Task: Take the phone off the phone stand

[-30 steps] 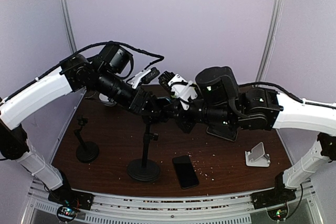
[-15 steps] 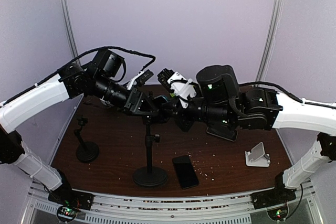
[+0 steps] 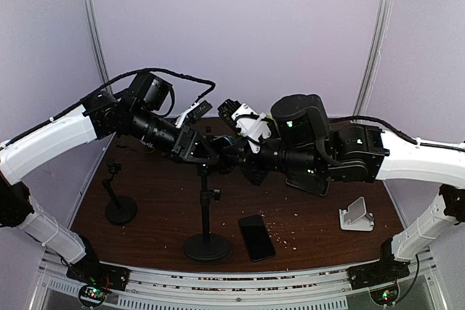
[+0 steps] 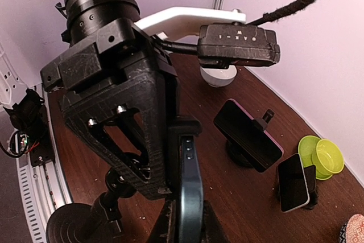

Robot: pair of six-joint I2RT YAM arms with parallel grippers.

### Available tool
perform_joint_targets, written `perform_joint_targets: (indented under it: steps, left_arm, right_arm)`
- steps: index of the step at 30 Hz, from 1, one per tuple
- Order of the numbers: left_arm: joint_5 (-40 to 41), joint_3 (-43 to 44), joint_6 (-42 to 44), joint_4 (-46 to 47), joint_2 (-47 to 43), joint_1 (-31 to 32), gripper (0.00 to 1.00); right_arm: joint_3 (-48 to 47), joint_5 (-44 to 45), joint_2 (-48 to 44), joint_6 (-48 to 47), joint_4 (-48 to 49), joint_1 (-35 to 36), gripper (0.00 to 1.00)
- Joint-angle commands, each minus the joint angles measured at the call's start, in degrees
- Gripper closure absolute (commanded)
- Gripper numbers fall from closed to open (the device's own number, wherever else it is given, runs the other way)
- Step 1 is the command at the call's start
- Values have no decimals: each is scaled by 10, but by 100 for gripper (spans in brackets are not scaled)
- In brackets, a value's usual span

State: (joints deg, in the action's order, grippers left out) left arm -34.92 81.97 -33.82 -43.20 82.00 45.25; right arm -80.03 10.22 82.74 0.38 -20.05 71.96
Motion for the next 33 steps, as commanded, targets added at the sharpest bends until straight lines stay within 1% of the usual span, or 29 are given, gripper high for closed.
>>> perform_joint_targets:
  steps: [1,6,8,13,18,23,28,33]
  left_arm:
    - [95,25,-8,-7,-6,-42,100]
    - [169,98,45,-105,47,-3,100]
    - [178,110,43,-108,54,8,100]
    - [140,110,21,-54,47,12,100]
    - [78,109,6,5,36,12,100]
    - [27,97,-35,69,23,3,100]
    - [21,83,-51,71,13,-18,100]
    - [3,49,-70,90,8,-35,100]
  right_arm:
    - [6,-24,-53,14,-22,10,100]
    - [-15,-23,-42,27,-32,10,100]
    - [-19,-24,-38,30,-31,10,100]
    - [-15,-25,-38,33,-29,10,100]
    - [-6,-20,-44,32,-27,10,100]
    - [8,-26,-57,28,-18,10,100]
    - [17,-32,-72,23,-23,10,100]
    - [14,-31,-87,22,-34,10,100]
